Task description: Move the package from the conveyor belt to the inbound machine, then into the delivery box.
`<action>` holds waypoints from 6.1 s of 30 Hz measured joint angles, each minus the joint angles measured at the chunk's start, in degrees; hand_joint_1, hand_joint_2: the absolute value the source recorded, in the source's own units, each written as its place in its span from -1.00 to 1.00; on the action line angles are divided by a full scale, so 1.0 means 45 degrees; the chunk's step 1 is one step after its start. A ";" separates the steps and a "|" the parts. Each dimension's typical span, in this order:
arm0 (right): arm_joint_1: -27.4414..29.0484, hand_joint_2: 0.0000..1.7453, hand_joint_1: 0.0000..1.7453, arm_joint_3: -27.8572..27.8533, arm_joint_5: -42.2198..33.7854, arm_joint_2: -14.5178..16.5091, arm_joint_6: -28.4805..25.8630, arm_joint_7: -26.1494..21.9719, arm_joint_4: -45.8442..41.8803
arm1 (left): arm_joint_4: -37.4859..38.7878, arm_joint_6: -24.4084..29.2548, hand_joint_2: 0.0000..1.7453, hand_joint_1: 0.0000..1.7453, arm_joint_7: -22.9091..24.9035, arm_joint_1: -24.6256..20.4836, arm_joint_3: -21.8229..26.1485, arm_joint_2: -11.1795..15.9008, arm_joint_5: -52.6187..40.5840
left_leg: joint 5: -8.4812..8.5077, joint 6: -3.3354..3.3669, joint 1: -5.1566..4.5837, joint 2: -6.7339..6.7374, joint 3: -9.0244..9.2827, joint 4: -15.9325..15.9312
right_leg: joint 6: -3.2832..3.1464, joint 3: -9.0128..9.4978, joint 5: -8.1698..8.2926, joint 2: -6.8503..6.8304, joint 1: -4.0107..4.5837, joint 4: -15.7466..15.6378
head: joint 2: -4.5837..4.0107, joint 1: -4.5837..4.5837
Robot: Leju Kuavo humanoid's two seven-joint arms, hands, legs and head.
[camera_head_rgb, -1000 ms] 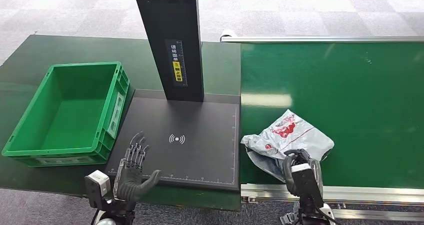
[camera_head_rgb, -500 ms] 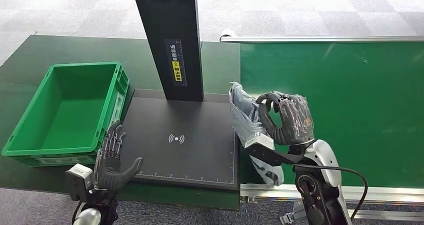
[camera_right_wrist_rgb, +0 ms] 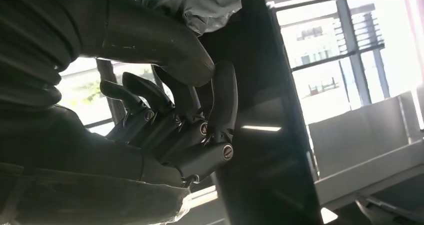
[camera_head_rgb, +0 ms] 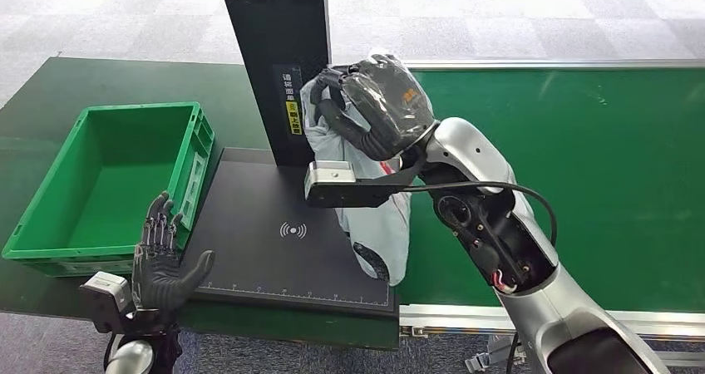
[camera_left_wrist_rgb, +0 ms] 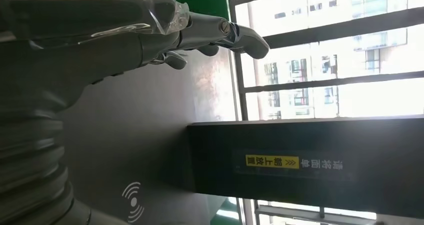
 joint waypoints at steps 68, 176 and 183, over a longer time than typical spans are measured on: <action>1.1841 1.00 -1.00 -1.0797 -0.7053 0.0495 0.0775 -0.2367 -0.2535 | -0.1270 -0.0877 1.00 -1.00 0.0869 0.1799 0.2737 -0.0593 -0.0926 | -0.0099 0.0003 0.0004 -0.0179 0.0034 0.0001 | 0.0015 0.0075 -0.0130 -0.0185 0.0002 -0.0036 | 0.0000 -0.0004; 1.1178 1.00 -1.00 -1.1504 -0.7364 0.1955 0.0319 -0.2488 -0.1649 | -0.0614 0.4643 1.00 1.00 0.2214 -0.8168 -0.0602 0.4359 -0.2370 | -0.0041 -0.0027 0.0007 -0.0116 0.0034 0.0004 | -0.0021 0.0044 -0.0082 -0.0122 0.0009 -0.0011 | 0.0000 0.0000; 1.1104 1.00 -1.00 -1.1334 -0.7429 0.1777 0.0294 -0.2478 -0.1365 | 0.0060 0.5393 1.00 1.00 0.2060 -0.8522 -0.0527 0.4846 -0.2580 | -0.0041 -0.0027 0.0008 -0.0115 0.0033 0.0003 | -0.0021 0.0042 -0.0082 -0.0122 0.0010 -0.0010 | 0.0000 0.0000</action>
